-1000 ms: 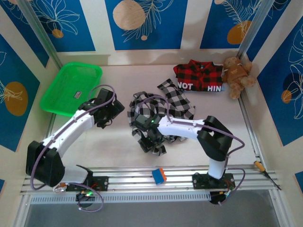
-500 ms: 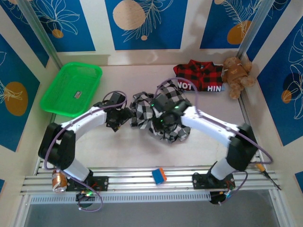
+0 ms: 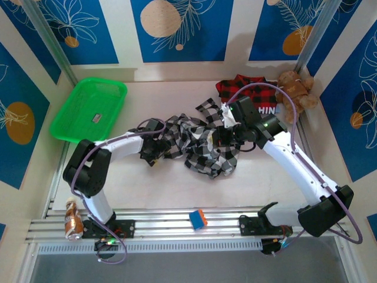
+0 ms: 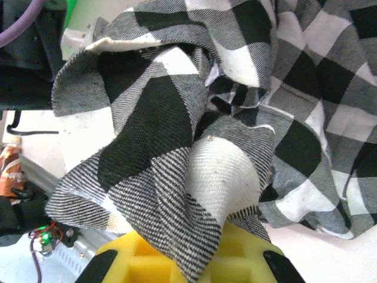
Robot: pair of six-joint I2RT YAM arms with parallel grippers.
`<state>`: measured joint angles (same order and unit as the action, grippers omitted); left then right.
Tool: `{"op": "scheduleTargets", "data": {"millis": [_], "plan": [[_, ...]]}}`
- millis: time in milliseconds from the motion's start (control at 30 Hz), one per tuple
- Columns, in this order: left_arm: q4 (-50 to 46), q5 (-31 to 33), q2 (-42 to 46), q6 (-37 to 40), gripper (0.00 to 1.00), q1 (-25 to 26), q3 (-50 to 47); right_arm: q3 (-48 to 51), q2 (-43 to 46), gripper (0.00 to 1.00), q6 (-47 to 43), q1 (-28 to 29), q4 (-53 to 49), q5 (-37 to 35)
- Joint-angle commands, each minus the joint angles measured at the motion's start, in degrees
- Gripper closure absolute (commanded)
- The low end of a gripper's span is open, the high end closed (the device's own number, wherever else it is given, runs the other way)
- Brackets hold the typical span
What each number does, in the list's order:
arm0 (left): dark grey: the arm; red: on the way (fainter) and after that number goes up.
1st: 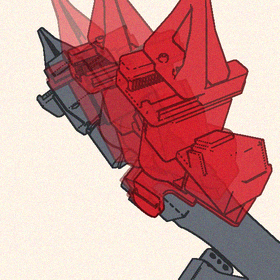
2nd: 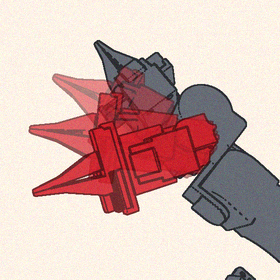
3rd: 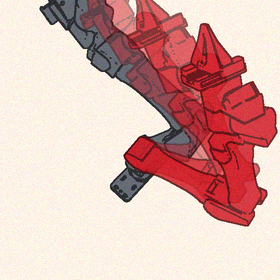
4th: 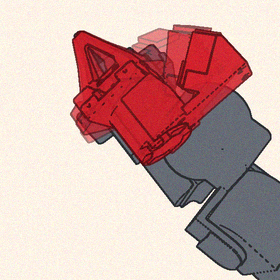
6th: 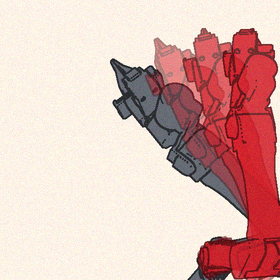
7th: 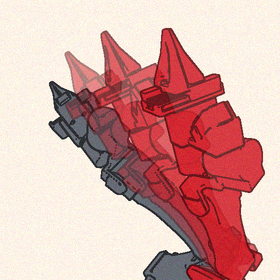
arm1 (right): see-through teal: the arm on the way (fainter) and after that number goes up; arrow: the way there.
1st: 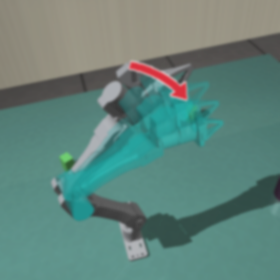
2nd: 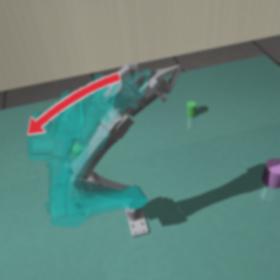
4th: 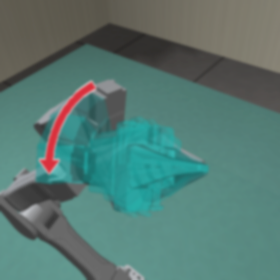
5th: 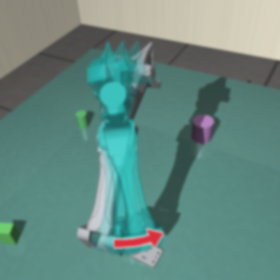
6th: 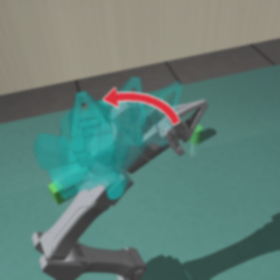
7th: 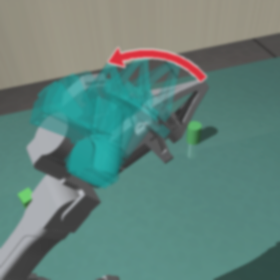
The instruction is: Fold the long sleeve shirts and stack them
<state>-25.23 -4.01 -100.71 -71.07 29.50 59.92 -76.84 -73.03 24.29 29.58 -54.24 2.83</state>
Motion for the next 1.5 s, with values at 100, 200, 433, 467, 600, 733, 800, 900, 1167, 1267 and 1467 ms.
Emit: {"op": "scheduleTargets", "data": {"millis": [100,200,433,467,600,733,800,900,1167,1267,1467], "plan": [[8.94,-1.54,-7.52,-1.67,0.54,1.29,4.34,-5.42,1.57,1.00,-0.20,-3.15,-2.18,6.92],[8.13,-1.09,-9.74,0.77,0.68,1.13,8.29,-8.39,1.16,1.00,-0.08,-5.52,-2.54,9.31],[3.56,0.20,-11.50,6.61,1.00,-1.13,17.32,-17.09,-1.39,1.00,-0.23,-10.13,-3.23,14.30],[3.26,0.92,-10.05,8.23,1.00,-1.76,17.51,-18.38,-1.79,1.00,-0.46,-10.64,-3.60,14.66],[0.01,5.34,-1.10,14.01,1.00,-5.15,16.72,-23.40,-3.25,1.00,-0.88,-14.09,-5.11,16.86],[-4.37,10.23,9.16,19.84,1.00,-9.67,17.93,-27.23,-3.93,1.00,-0.40,-18.69,-5.01,19.05],[-6.27,11.37,13.60,22.47,1.00,-12.41,20.31,-30.04,-4.88,1.00,0.09,-20.99,-4.70,19.54],[-6.50,11.91,18.35,26.88,1.00,-14.88,25.11,-34.86,-7.28,1.00,2.93,-24.03,-2.50,22.44],[-6.76,11.22,19.39,37.57,1.00,-16.21,42.50,-53.87,-17.72,1.00,15.88,-32.46,7.51,30.09],[-6.46,9.56,17.79,38.94,1.00,-17.90,49.54,-65.81,-23.66,1.00,20.76,-35.52,8.80,31.88],[-5.70,7.05,14.95,42.16,1.00,-18.95,64.84,-81.75,-31.03,1.00,34.17,-44.45,15.33,35.03]]}}
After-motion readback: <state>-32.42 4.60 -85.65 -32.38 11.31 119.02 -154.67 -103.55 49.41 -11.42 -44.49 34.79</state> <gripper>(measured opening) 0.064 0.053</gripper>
